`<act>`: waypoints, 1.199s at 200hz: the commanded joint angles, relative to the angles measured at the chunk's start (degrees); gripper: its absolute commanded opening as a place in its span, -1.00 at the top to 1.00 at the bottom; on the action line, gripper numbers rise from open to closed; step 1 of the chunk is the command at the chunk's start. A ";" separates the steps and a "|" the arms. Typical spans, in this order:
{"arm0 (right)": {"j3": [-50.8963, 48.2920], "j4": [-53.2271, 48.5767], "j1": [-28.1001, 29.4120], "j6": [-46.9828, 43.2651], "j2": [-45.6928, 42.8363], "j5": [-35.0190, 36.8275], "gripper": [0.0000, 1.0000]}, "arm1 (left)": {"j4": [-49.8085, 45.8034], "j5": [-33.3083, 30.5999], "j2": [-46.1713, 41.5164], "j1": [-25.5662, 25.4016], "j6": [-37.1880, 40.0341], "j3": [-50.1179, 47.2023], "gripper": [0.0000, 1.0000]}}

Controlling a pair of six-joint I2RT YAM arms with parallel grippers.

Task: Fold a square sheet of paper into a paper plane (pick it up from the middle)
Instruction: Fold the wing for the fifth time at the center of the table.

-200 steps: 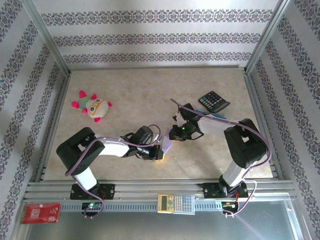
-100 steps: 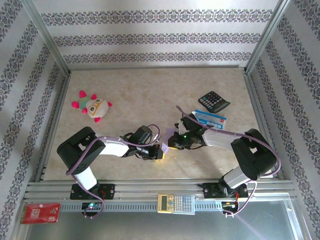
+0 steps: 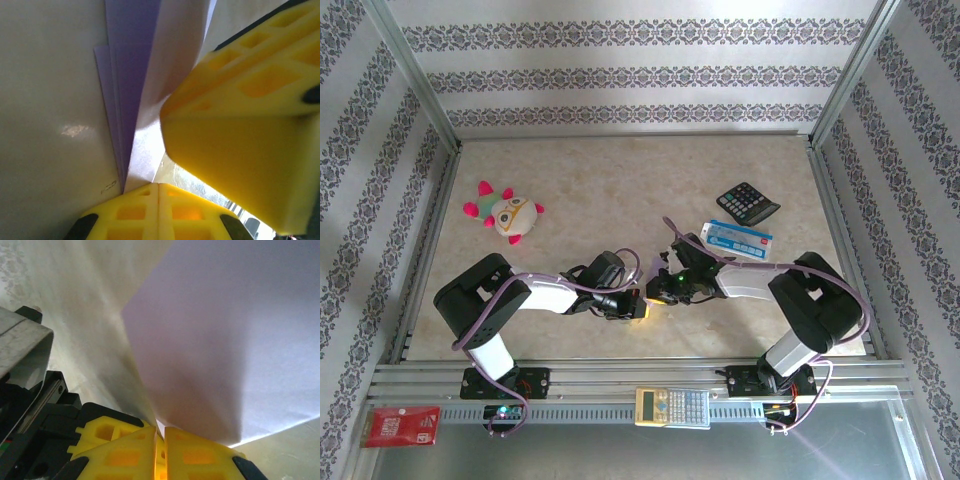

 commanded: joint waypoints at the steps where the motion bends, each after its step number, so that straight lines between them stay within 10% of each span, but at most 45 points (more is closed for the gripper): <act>1: -0.29 1.53 0.43 0.21 2.07 -0.18 0.73 | -8.36 -1.96 4.33 -0.60 0.00 -2.23 1.00; 240: 11.43 -10.77 -14.74 -14.59 11.56 -2.33 0.74 | -10.76 -2.29 4.88 -0.60 1.40 -2.41 1.00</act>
